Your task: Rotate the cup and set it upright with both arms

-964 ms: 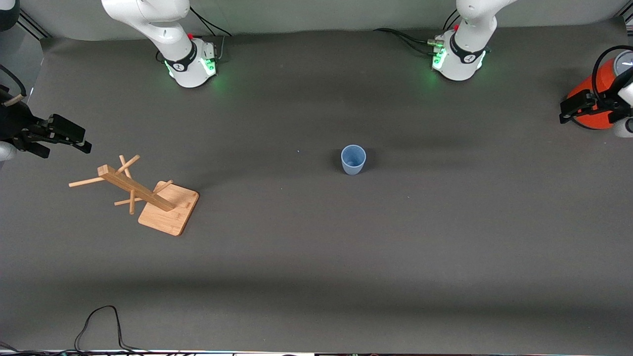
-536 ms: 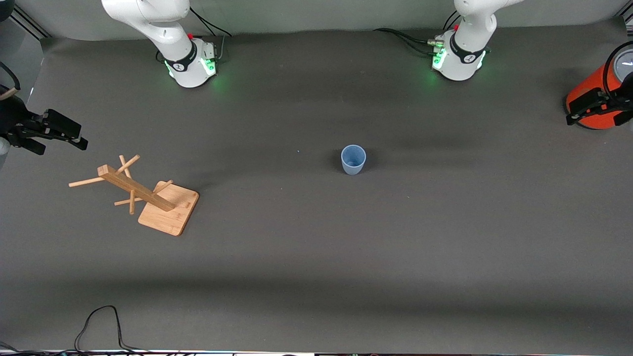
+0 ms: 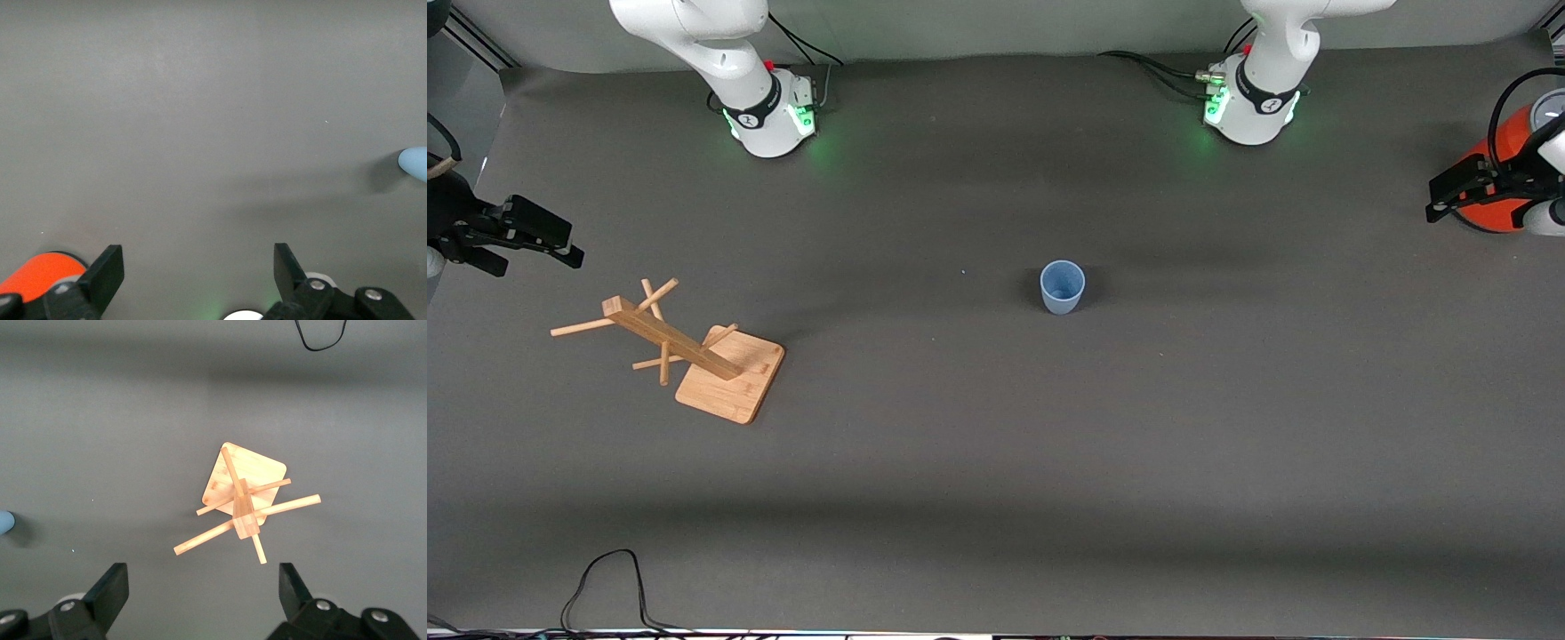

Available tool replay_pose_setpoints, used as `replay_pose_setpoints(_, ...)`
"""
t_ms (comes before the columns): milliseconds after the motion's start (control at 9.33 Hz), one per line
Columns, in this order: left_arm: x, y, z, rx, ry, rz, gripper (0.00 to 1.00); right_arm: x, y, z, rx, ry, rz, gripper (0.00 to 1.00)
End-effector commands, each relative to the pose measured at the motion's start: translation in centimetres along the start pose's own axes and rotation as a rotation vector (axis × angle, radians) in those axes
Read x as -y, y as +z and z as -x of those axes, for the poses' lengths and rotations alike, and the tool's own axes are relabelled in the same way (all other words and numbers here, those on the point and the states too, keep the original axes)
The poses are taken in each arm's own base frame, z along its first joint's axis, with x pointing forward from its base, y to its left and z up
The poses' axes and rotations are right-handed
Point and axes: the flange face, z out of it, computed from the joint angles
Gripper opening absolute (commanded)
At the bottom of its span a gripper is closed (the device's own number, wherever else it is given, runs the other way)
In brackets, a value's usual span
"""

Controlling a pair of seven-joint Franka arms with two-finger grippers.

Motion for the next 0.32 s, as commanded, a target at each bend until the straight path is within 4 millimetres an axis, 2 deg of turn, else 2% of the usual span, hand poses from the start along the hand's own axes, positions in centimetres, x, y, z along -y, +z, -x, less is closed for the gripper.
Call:
replay_pose_setpoints(0,-0.4,0.1,1.0,-0.015,-0.004,-0.017,1.0,-1.0,-0.3,0.2,0.003,0.003,-0.013,1.0)
replay_pose_setpoints(214,-1.5,0.3,0.8,-0.012,0.021,-0.017,1.0,-1.2,-0.3,0.1,0.003,0.003,-0.014,1.0)
